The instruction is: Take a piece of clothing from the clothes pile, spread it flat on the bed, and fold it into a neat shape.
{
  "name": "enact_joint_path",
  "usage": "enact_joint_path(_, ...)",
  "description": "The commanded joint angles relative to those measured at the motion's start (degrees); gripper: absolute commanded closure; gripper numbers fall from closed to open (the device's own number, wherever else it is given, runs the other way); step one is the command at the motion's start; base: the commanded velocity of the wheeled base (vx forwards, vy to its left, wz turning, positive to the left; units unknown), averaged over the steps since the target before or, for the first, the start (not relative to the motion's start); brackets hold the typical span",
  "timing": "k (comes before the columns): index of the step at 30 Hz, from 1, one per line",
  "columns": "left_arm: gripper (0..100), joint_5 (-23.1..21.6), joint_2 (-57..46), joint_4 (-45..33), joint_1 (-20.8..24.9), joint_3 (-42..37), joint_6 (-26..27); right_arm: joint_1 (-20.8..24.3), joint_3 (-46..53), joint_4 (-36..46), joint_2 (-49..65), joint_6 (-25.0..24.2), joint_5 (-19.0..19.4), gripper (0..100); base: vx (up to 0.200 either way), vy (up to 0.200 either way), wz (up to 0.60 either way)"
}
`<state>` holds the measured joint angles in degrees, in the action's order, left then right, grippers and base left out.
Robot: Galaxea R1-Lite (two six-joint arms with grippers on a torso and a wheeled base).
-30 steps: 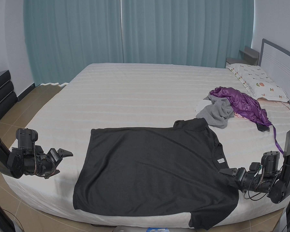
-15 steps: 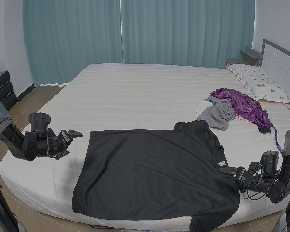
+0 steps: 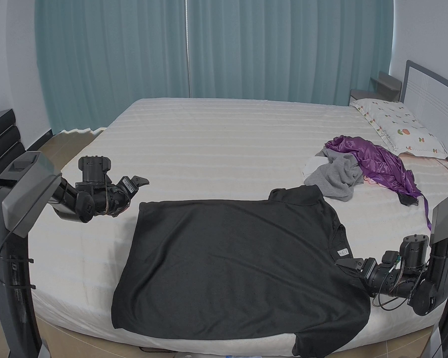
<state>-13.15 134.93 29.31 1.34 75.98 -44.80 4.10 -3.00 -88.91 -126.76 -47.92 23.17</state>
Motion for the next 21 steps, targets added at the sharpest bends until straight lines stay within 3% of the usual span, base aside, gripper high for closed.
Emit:
enact_joint_path(1, 0, 4.54, 11.41, -2.15, 0.86, 11.82, -0.02, -0.05, 0.10, -0.83, -1.65, -0.07, 0.03, 0, 0.000, 0.000, 0.00)
enact_joint_path(21, 0, 5.33, 15.89, -1.44, 1.47, 16.39, -0.20, 0.03, 0.10, -0.83, -1.21, -0.07, -0.15, 0, 0.000, 0.000, 0.00)
